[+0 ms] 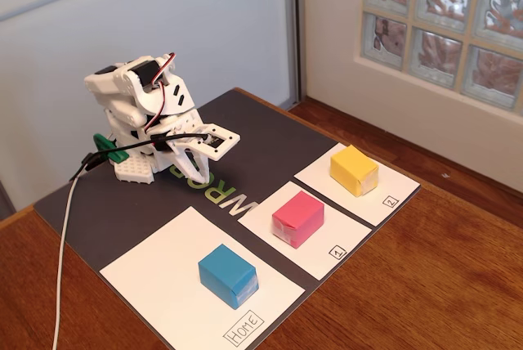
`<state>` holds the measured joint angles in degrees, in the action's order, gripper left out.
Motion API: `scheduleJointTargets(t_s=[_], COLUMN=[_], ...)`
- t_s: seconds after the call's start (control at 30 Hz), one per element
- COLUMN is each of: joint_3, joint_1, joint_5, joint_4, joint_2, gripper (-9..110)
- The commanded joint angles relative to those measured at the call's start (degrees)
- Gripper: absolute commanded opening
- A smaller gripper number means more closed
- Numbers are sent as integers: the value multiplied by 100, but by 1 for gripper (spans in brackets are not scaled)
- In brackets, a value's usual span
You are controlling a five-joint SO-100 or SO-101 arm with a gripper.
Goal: Move box red to home
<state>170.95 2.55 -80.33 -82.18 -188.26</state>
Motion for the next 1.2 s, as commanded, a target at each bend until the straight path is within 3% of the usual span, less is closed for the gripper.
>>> scheduleJointTargets(t_s=[0.0, 0.67, 0.73, 0.93, 1.17], joint_3=[316, 316, 316, 316, -70], joint_1=[-62, -396, -343, -360, -923], joint_5=[0, -176, -729, -659, -1600], joint_4=[-62, -79, -141, -97, 255], joint_2=[-308, -308, -308, -202, -308], gripper=[0, 0, 0, 0, 0])
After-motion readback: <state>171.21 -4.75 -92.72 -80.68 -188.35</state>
